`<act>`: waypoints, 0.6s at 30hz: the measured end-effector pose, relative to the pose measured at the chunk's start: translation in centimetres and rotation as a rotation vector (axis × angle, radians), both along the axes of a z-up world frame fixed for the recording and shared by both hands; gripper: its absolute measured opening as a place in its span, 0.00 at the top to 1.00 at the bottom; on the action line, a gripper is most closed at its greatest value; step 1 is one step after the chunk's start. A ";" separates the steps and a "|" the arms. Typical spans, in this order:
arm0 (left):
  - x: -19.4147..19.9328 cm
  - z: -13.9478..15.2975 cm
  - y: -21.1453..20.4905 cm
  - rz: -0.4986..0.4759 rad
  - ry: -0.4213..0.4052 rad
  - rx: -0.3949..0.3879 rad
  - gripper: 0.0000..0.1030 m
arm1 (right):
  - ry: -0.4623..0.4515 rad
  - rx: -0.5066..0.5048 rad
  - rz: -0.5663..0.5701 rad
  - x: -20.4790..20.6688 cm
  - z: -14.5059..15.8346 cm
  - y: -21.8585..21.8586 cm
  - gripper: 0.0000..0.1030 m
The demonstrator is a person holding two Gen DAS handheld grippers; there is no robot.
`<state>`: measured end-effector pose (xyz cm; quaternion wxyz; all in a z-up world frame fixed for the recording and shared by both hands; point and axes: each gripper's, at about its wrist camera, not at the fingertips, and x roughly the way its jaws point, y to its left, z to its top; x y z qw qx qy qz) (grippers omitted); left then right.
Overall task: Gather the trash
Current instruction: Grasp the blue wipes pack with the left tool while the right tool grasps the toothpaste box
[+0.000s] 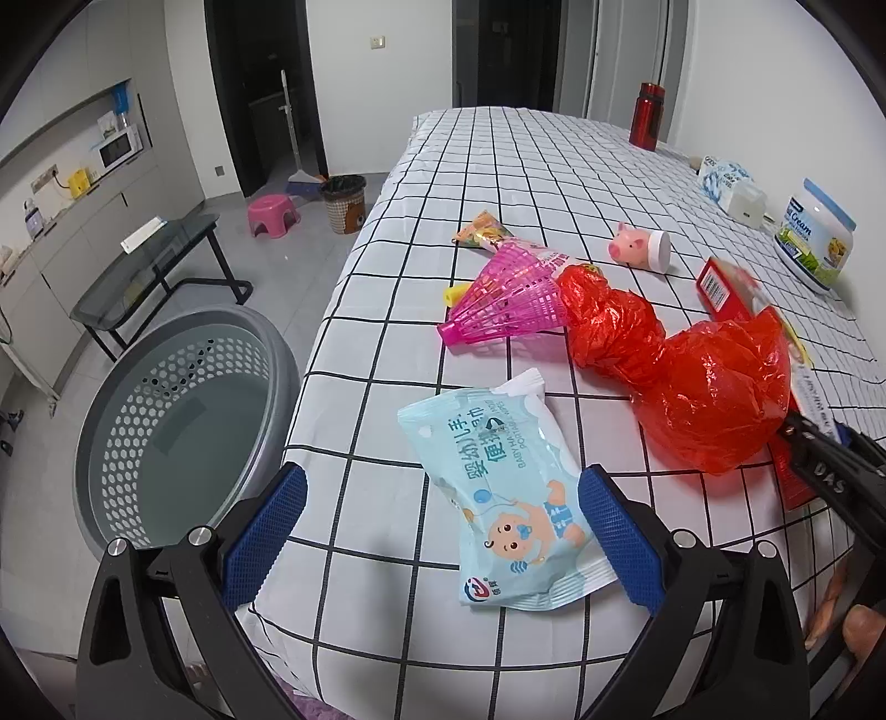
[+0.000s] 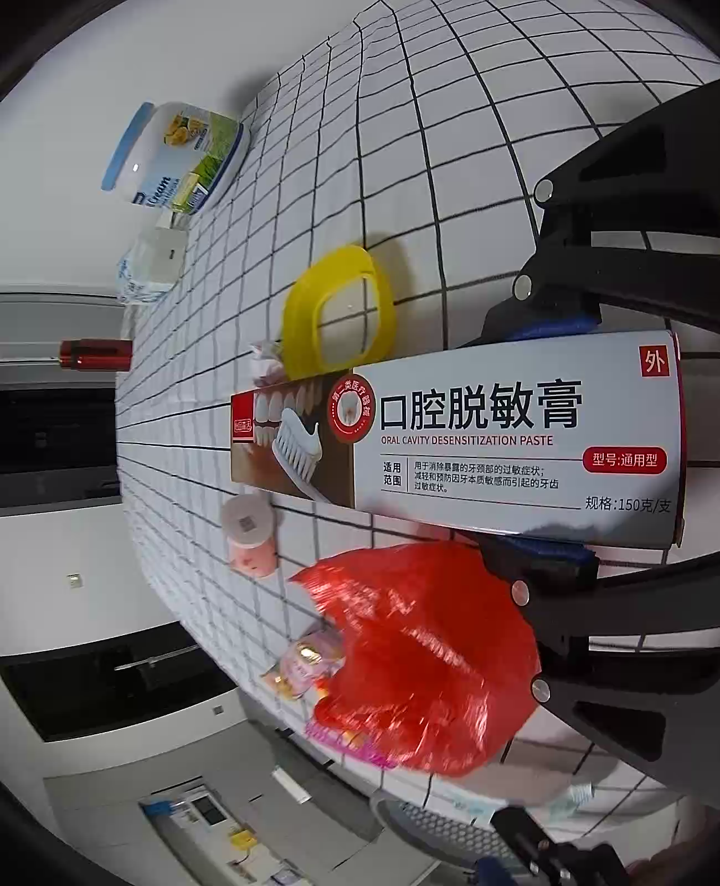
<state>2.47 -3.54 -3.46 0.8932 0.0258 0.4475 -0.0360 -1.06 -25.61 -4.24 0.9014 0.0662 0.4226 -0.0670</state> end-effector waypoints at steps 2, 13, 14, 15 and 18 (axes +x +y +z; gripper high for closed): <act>0.0 0.0 0.0 -0.004 0.003 -0.003 0.06 | -0.025 0.014 0.000 -0.5 0.7 -0.3 0.51; 0.9 -0.7 -0.8 -0.014 0.045 -0.022 0.06 | -0.119 0.044 -0.027 -3.3 3.7 -1.5 0.50; 1.0 -0.8 -0.9 -0.015 0.049 -0.023 0.06 | -0.121 0.046 -0.029 -3.5 3.8 -1.5 0.50; 1.0 -0.8 -1.0 -0.018 0.053 -0.021 0.06 | -0.123 0.049 -0.030 -3.7 3.8 -1.6 0.50; 0.9 -0.5 -1.2 -0.022 0.043 -0.018 0.06 | -0.128 0.055 -0.031 -4.1 3.9 -1.7 0.50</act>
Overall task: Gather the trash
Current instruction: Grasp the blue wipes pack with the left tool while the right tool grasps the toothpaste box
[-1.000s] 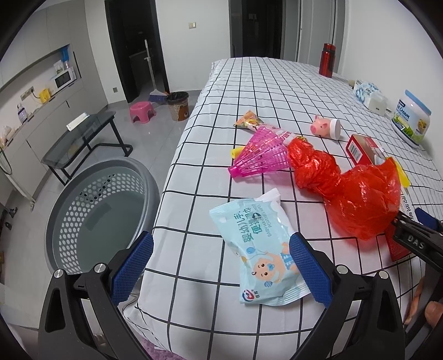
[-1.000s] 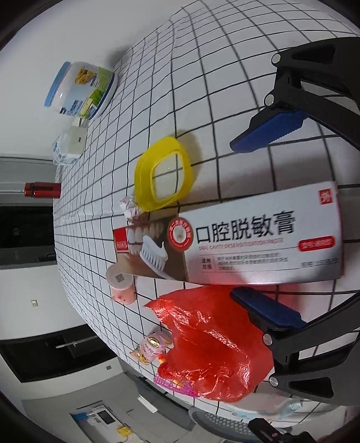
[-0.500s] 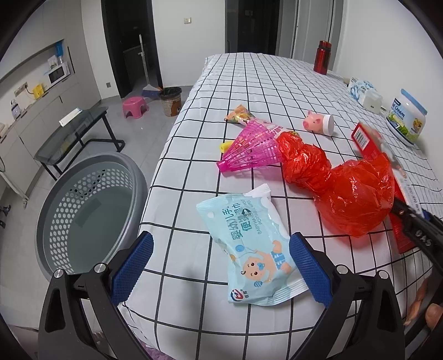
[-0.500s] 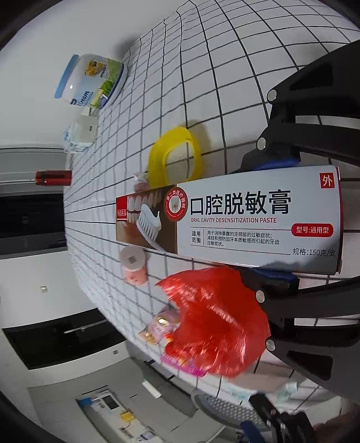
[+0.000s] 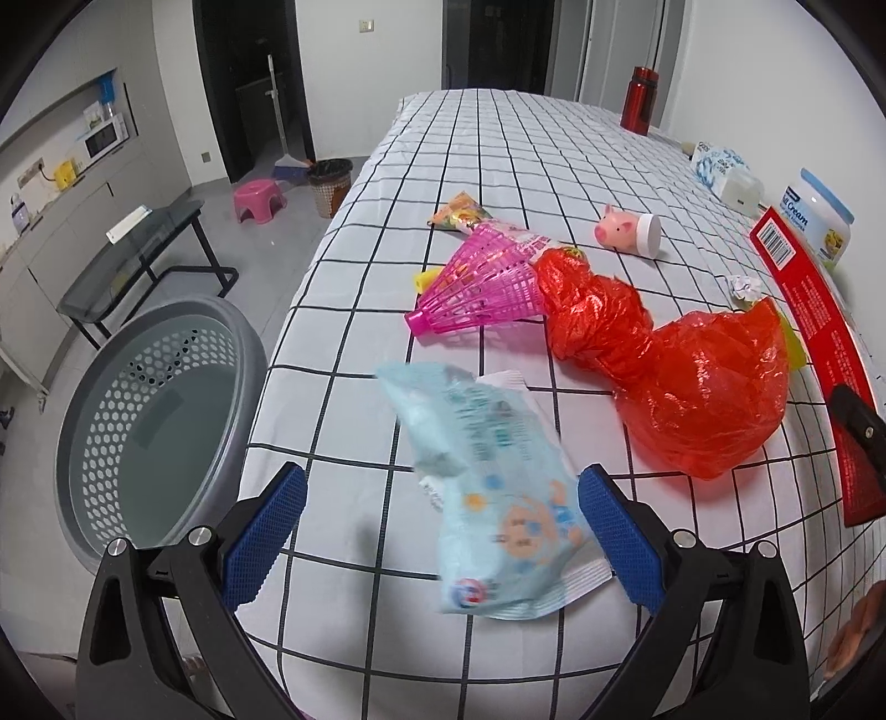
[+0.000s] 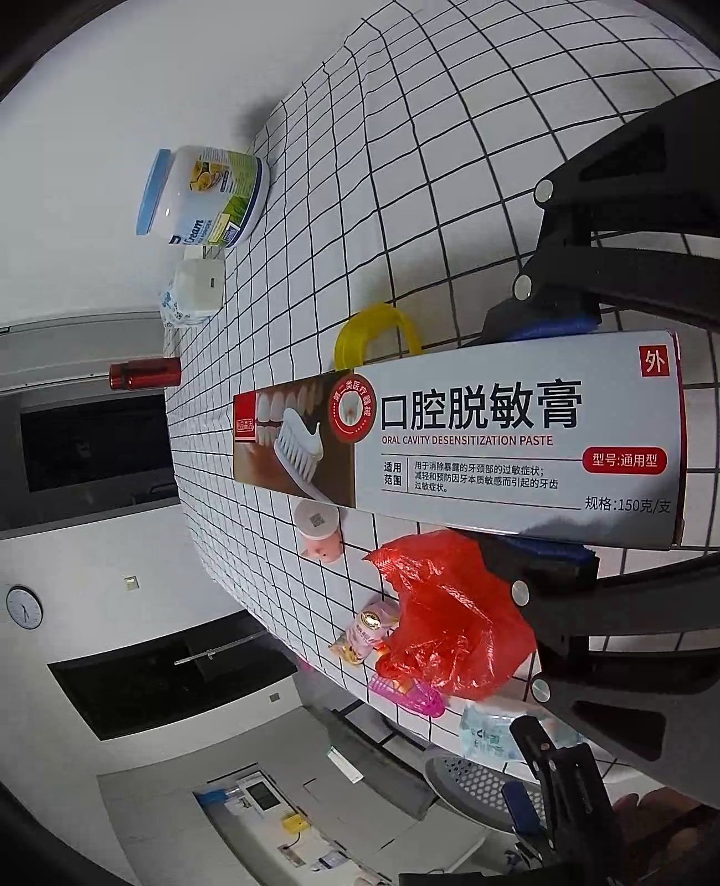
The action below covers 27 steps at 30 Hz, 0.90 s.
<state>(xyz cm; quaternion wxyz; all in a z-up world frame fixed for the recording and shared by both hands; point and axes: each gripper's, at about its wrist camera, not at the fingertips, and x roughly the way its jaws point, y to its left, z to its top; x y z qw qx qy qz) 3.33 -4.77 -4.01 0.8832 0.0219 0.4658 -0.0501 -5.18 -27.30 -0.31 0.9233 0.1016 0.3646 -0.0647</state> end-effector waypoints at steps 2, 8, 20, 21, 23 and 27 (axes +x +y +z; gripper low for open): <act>-0.2 0.4 -0.2 -0.003 -0.016 0.006 0.06 | -0.002 0.005 -0.001 -0.3 0.0 0.0 0.51; -0.2 0.4 -0.1 0.006 -0.015 0.016 0.06 | -0.008 0.020 0.008 -0.7 -0.1 0.2 0.51; 1.1 -2.0 0.7 0.028 0.051 -0.011 0.10 | -0.036 0.029 0.030 -1.7 0.7 1.0 0.50; 1.0 -2.1 0.7 0.022 0.048 -0.010 0.19 | -0.038 0.029 0.032 -1.8 0.8 1.1 0.51; 0.9 -2.2 0.6 0.007 0.057 -0.016 0.35 | -0.040 0.029 0.036 -2.0 1.0 1.3 0.50; 0.5 -1.9 0.9 -0.014 0.050 -0.031 0.49 | -0.046 0.024 0.044 -2.1 1.5 1.9 0.50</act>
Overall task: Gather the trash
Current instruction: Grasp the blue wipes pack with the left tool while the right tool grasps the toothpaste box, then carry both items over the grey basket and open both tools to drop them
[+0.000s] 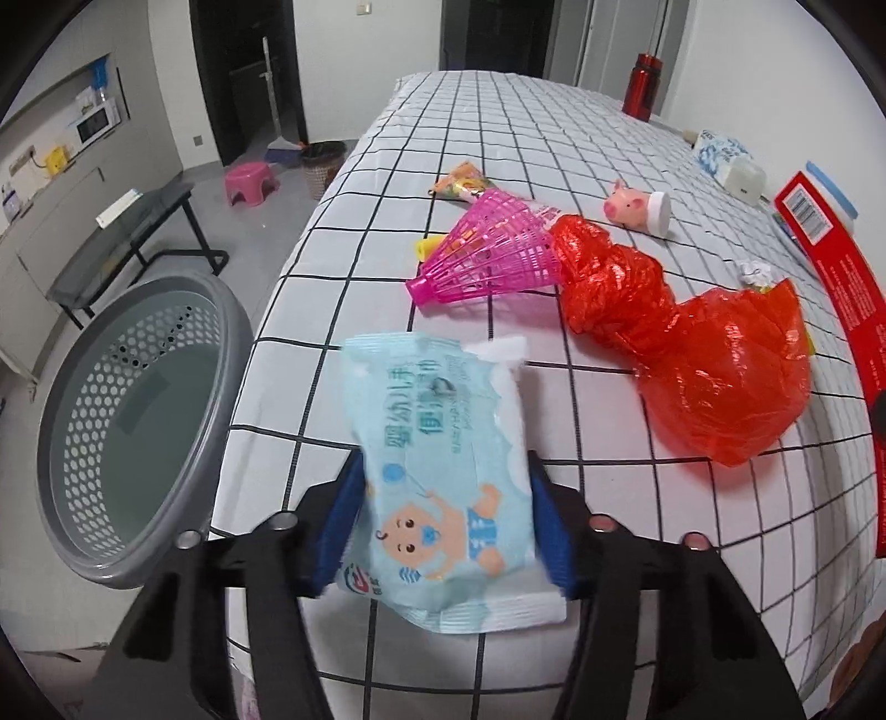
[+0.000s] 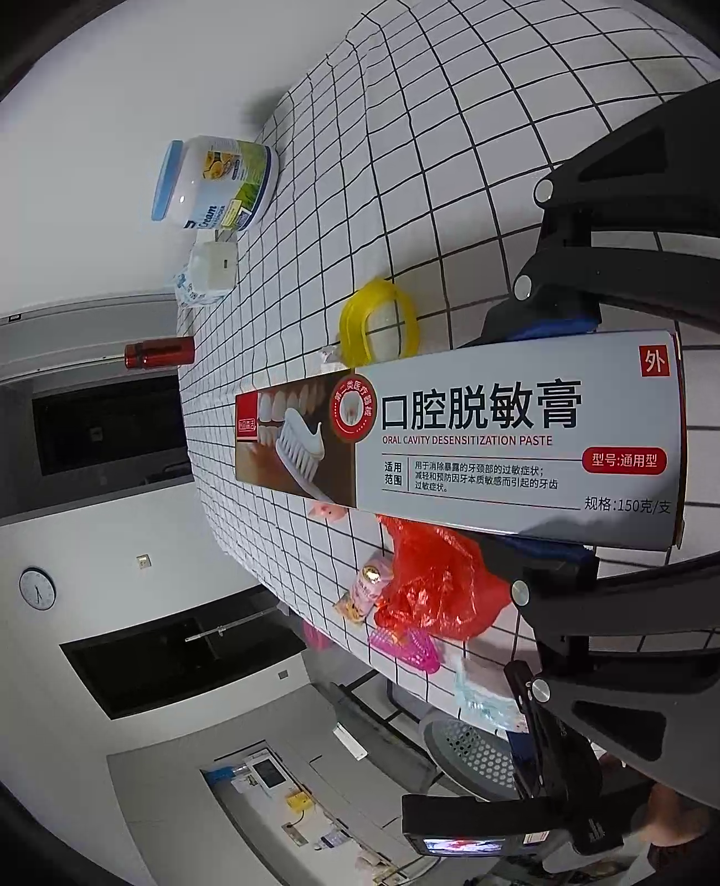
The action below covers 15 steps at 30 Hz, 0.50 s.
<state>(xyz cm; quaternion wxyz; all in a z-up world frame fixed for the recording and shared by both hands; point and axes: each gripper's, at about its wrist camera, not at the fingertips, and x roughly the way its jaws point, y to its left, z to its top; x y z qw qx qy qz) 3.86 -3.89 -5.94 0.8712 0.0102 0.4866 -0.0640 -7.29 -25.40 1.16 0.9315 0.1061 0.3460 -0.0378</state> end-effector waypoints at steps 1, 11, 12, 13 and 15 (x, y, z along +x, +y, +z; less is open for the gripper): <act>-0.1 0.2 0.2 -0.003 -0.007 -0.001 0.49 | -0.001 -0.002 0.003 0.0 0.2 0.2 0.50; -1.5 3.7 3.6 0.011 -0.113 -0.015 0.49 | -0.021 -0.015 0.082 0.7 2.1 4.3 0.51; -1.5 4.3 4.4 0.021 -0.127 -0.020 0.49 | -0.024 -0.015 0.100 1.0 2.3 5.0 0.51; -1.5 4.7 5.4 0.033 -0.142 -0.020 0.49 | -0.027 -0.018 0.120 1.3 2.5 6.0 0.51; -1.3 5.2 6.9 0.053 -0.162 -0.013 0.49 | -0.032 -0.024 0.160 1.8 2.8 7.8 0.51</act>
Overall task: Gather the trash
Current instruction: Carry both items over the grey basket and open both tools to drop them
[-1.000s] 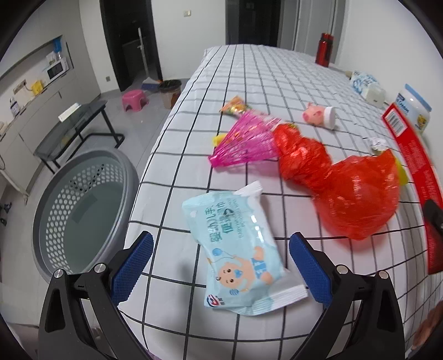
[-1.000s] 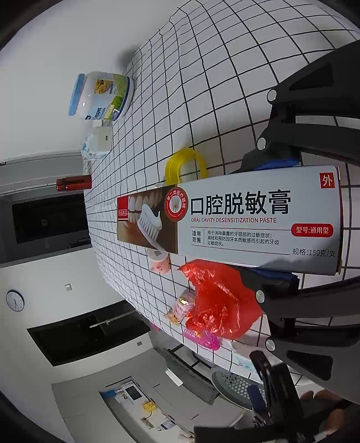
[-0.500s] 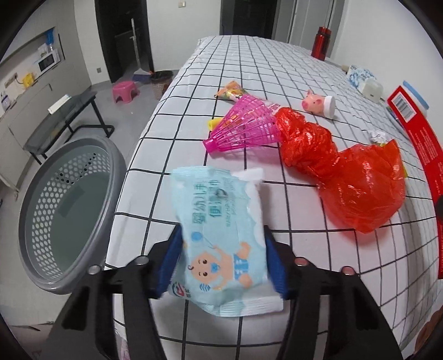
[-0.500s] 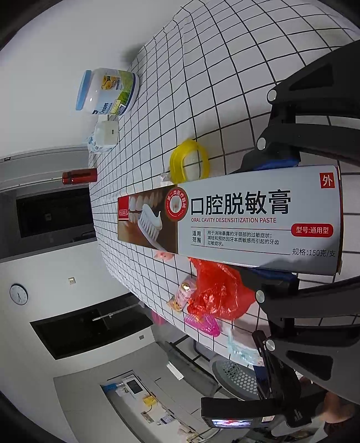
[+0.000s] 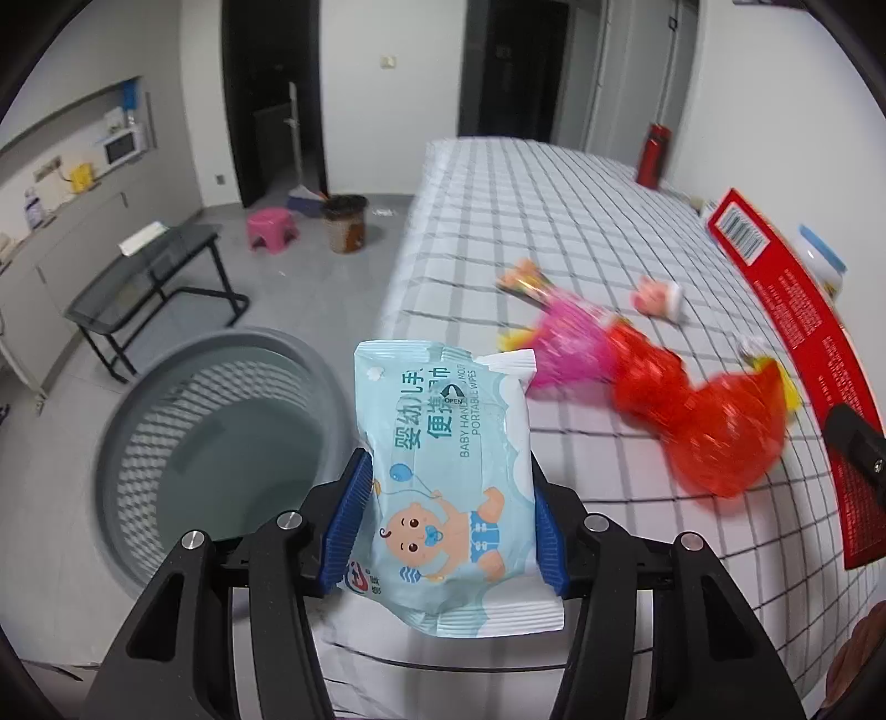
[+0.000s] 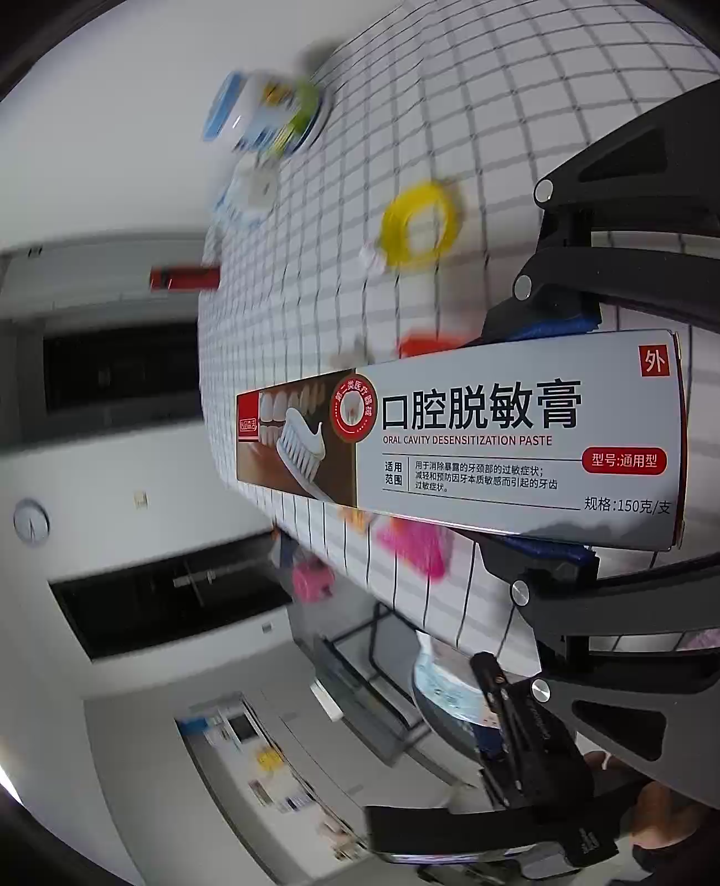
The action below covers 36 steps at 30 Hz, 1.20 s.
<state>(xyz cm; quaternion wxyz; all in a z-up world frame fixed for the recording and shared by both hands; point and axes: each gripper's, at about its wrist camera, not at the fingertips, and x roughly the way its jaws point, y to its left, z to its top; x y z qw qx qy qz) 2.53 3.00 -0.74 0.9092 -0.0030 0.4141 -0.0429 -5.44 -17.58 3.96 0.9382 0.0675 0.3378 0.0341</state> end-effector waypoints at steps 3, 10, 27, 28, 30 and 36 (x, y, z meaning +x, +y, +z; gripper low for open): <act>0.3 0.4 3.1 0.049 -0.019 0.013 0.49 | 0.001 -0.006 0.079 1.3 0.1 3.3 0.50; 1.1 -0.5 10.5 0.176 -0.007 0.050 0.49 | 0.048 -0.008 0.274 5.3 -1.3 12.2 0.51; 2.2 -5.2 18.7 0.320 0.103 0.044 0.49 | 0.275 -0.038 0.564 9.8 -6.6 25.9 0.51; 2.1 -5.4 18.8 0.322 0.107 0.045 0.49 | 0.285 -0.042 0.565 9.9 -6.9 26.2 0.50; 2.1 -5.8 19.1 0.328 0.113 0.051 0.49 | 0.300 -0.045 0.568 10.2 -7.2 26.5 0.50; 2.1 -6.7 20.3 0.342 0.123 0.039 0.49 | 0.318 -0.055 0.563 10.7 -8.1 26.9 0.50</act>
